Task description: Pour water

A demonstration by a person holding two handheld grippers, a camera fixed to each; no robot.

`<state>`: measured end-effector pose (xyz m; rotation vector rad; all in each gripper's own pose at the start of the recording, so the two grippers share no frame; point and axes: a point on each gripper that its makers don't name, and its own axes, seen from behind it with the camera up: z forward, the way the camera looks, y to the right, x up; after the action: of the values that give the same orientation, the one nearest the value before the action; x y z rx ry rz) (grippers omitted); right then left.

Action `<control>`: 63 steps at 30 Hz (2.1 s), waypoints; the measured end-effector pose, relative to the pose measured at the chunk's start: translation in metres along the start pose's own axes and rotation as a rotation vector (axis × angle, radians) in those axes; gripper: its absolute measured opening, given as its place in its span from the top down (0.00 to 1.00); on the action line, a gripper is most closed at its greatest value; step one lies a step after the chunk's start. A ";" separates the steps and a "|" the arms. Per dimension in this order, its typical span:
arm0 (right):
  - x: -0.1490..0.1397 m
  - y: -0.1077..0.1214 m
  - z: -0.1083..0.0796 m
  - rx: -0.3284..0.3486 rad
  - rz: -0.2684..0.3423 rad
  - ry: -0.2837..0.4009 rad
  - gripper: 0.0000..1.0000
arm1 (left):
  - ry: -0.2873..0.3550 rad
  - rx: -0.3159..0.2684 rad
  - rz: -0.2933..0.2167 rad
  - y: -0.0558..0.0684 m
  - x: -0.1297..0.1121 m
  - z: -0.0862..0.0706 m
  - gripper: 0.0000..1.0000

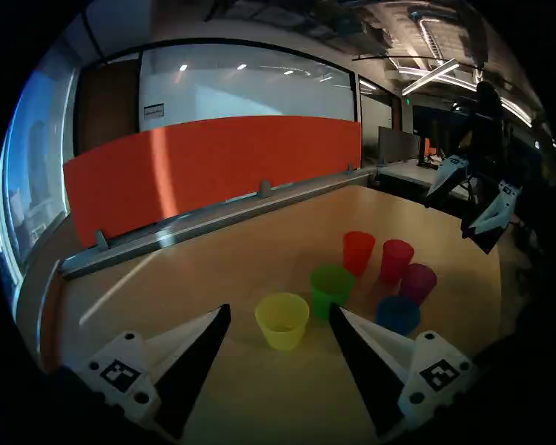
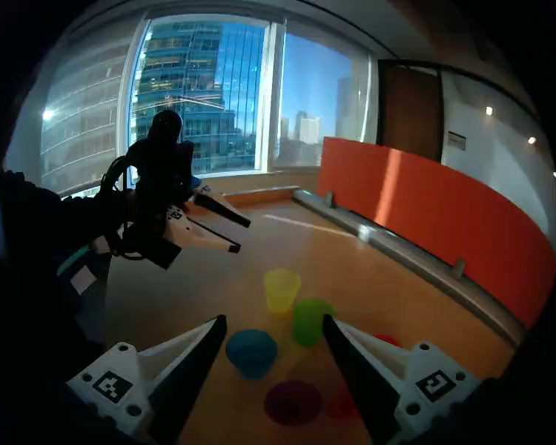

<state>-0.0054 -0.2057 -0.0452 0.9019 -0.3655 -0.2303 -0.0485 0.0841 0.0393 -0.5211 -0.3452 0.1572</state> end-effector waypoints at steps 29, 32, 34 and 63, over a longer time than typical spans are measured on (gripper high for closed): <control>-0.058 -0.016 0.048 0.082 0.011 -0.107 0.00 | -0.015 -0.057 0.039 0.017 0.005 0.021 0.02; -0.066 -0.020 0.054 0.095 0.008 -0.123 0.00 | -0.013 -0.061 0.041 0.018 0.006 0.024 0.02; -0.071 -0.022 0.057 0.102 0.008 -0.132 0.00 | -0.012 -0.063 0.043 0.019 0.006 0.026 0.02; -0.113 -0.032 0.102 0.137 -0.018 -0.233 0.00 | -0.020 -0.079 0.057 0.023 -0.003 0.043 0.02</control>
<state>-0.1514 -0.2587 -0.0372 1.0159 -0.5952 -0.3315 -0.0682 0.1226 0.0611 -0.6083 -0.3570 0.2046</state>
